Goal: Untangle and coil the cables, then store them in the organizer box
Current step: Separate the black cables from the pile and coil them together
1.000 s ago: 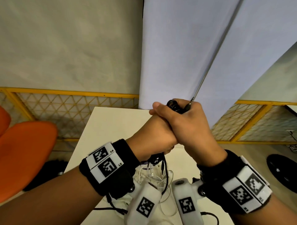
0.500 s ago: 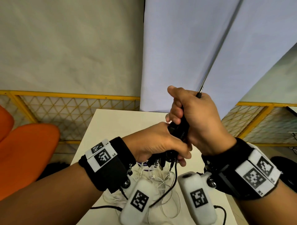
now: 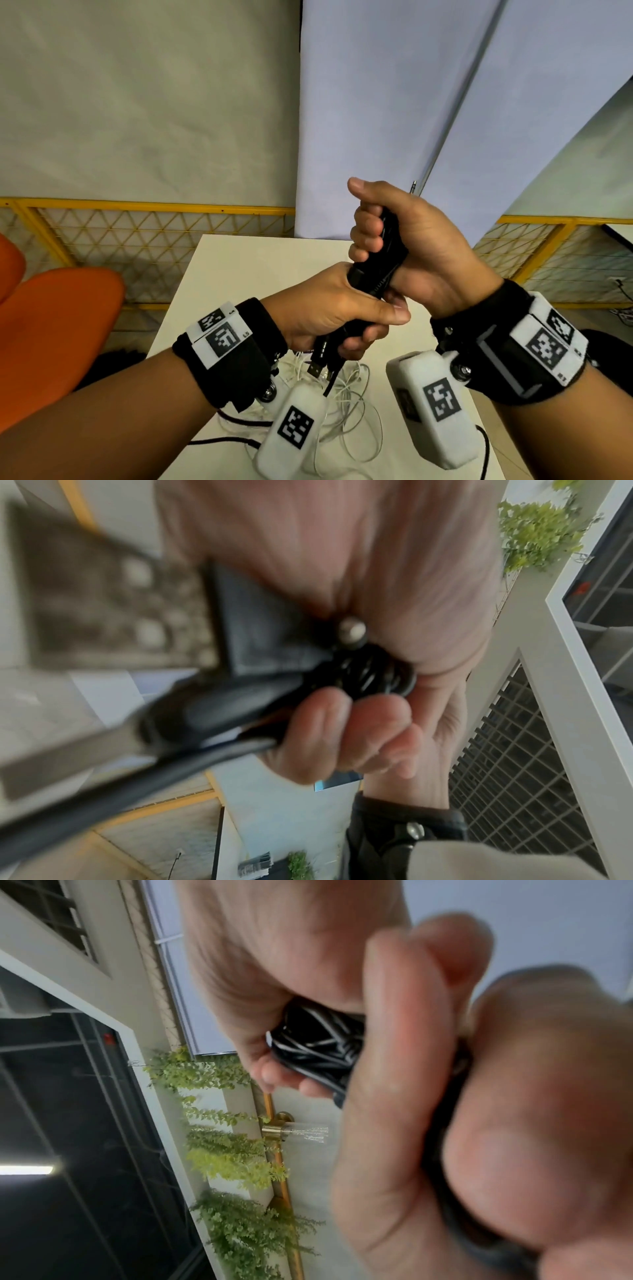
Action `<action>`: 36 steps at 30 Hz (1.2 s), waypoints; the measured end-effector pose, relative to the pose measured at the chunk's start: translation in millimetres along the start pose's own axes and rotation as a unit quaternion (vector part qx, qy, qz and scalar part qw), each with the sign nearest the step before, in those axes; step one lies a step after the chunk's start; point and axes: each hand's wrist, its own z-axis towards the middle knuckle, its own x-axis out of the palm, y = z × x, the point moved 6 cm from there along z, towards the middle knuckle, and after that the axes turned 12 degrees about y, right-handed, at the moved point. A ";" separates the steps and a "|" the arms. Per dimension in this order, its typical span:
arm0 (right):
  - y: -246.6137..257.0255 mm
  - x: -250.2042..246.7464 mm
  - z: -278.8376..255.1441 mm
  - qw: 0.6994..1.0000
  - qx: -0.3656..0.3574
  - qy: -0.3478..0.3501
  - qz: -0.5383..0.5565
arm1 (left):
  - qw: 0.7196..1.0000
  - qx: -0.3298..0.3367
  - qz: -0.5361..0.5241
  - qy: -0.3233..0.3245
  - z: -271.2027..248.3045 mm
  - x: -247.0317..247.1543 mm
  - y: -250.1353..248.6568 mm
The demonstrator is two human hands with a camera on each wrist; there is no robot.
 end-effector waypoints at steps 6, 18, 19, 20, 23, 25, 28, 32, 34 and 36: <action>0.9 0.5 4.3 0.997 -0.024 -0.068 -0.030 | 0.999 -0.009 0.036 -0.038 0.2 -5.0 -9.7; 22.2 18.5 1.4 0.962 -0.094 -0.010 -0.258 | 0.997 0.036 -0.048 -0.057 6.6 -10.6 -9.5; 25.7 18.9 -1.2 0.949 -0.102 -0.003 -0.297 | 0.996 0.048 -0.055 -0.059 6.1 -12.2 -10.5; 27.7 18.4 -3.5 0.941 -0.113 0.003 -0.318 | 0.994 0.064 -0.063 -0.066 5.4 -14.4 -12.6; 17.8 2.2 -5.6 0.945 -0.112 -0.011 -0.307 | 0.981 0.136 -0.101 -0.092 -0.1 -25.6 -25.2; -4.9 -14.0 -6.8 0.955 -0.079 -0.030 -0.285 | 0.970 0.177 -0.124 -0.115 -5.1 -37.7 -32.3; -54.9 -27.6 -15.3 0.973 0.015 -0.012 -0.229 | 0.954 0.203 -0.167 -0.144 -11.6 -56.8 -35.1; -107.8 -23.5 -36.1 0.984 0.110 0.058 -0.130 | 0.952 0.210 -0.166 -0.146 -14.8 -69.2 -36.5; -114.2 -26.4 -41.6 0.987 0.103 0.076 -0.099 | 0.953 0.208 -0.162 -0.151 -15.8 -73.8 -36.9; -110.9 -36.8 -45.0 0.990 0.089 0.054 -0.091 | 0.949 0.204 -0.174 -0.166 -17.8 -79.4 -37.9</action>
